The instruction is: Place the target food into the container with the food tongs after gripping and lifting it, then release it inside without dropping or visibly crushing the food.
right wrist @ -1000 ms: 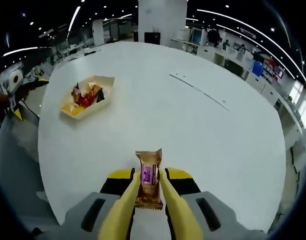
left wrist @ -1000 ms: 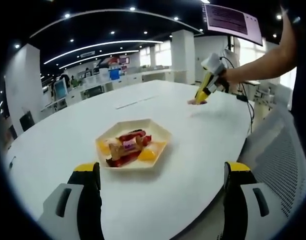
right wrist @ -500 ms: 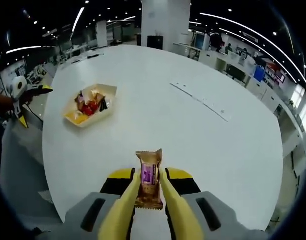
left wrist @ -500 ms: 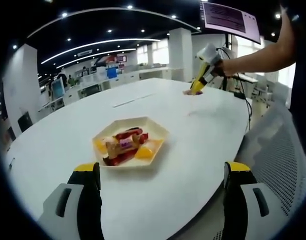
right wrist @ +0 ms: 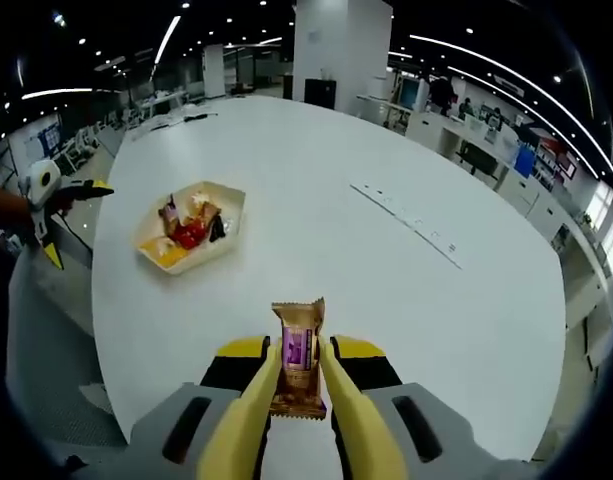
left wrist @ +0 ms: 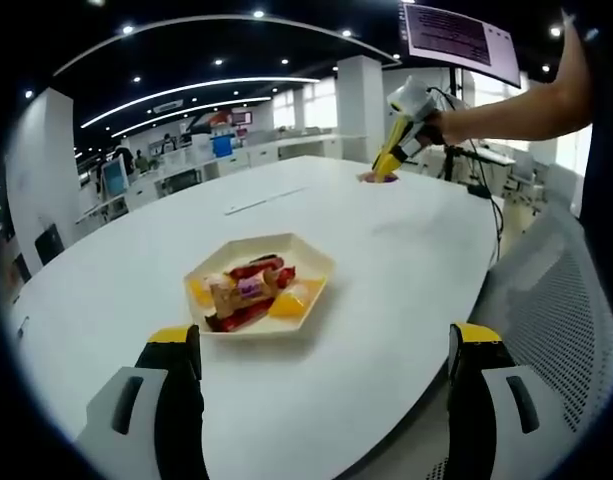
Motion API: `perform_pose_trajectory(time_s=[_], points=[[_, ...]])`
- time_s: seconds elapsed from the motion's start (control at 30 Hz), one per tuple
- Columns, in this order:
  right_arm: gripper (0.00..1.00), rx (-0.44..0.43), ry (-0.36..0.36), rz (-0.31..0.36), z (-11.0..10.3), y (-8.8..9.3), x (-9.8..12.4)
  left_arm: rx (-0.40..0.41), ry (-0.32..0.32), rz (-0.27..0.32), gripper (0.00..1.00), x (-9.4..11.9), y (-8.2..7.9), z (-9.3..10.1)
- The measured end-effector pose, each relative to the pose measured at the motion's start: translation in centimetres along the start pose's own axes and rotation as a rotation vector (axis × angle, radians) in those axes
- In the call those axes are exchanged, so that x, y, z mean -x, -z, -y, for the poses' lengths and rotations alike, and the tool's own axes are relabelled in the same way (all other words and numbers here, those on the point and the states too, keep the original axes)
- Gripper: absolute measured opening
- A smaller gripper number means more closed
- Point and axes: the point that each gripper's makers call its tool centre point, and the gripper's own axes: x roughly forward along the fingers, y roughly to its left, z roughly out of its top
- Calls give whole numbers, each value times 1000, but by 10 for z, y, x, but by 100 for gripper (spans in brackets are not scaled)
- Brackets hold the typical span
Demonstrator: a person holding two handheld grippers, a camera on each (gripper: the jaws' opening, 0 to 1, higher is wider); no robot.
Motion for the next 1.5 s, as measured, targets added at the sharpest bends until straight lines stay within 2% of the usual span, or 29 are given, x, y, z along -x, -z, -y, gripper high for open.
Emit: perform_pose_trajectory(time_s=[0.83, 1.5], points=[[22, 98, -112, 78, -49, -101, -41, 11, -12, 15, 99, 1, -3, -3], [22, 202, -221, 115, -104, -175, -76, 5, -9, 13, 98, 1, -2, -2]])
